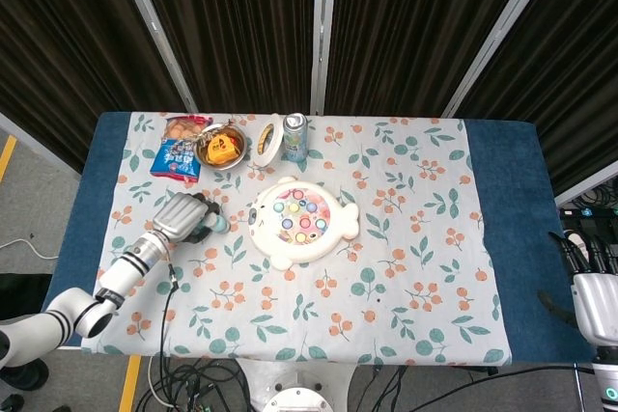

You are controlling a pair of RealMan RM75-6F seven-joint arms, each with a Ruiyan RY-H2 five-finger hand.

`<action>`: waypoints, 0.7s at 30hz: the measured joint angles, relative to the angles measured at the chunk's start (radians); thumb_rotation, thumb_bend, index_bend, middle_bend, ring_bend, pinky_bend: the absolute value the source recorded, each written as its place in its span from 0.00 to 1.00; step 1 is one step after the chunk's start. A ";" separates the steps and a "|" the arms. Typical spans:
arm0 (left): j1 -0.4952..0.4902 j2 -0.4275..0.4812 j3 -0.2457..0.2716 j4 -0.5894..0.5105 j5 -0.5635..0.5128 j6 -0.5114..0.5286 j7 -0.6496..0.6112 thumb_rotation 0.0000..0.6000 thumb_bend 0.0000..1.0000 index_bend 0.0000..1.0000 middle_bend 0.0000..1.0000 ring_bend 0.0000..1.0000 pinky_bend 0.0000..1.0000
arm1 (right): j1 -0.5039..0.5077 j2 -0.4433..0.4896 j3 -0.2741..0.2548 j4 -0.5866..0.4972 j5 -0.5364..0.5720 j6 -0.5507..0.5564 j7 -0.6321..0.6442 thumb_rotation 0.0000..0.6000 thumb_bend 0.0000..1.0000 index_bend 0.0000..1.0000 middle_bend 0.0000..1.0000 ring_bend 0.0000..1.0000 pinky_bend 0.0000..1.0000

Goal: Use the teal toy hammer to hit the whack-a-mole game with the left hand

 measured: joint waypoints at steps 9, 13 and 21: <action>0.003 0.018 -0.005 -0.031 -0.009 -0.014 0.045 1.00 0.29 0.28 0.36 0.23 0.46 | 0.000 0.000 0.000 0.002 0.000 0.000 0.003 1.00 0.14 0.10 0.20 0.00 0.01; 0.008 0.032 -0.009 -0.055 -0.017 -0.014 0.061 1.00 0.27 0.18 0.25 0.14 0.41 | -0.001 0.000 0.000 0.003 -0.002 0.004 0.005 1.00 0.14 0.10 0.20 0.00 0.01; 0.044 0.062 -0.023 -0.108 -0.006 0.079 0.035 1.00 0.26 0.12 0.17 0.05 0.19 | 0.001 0.002 0.002 0.005 -0.006 0.006 0.008 1.00 0.14 0.10 0.20 0.00 0.01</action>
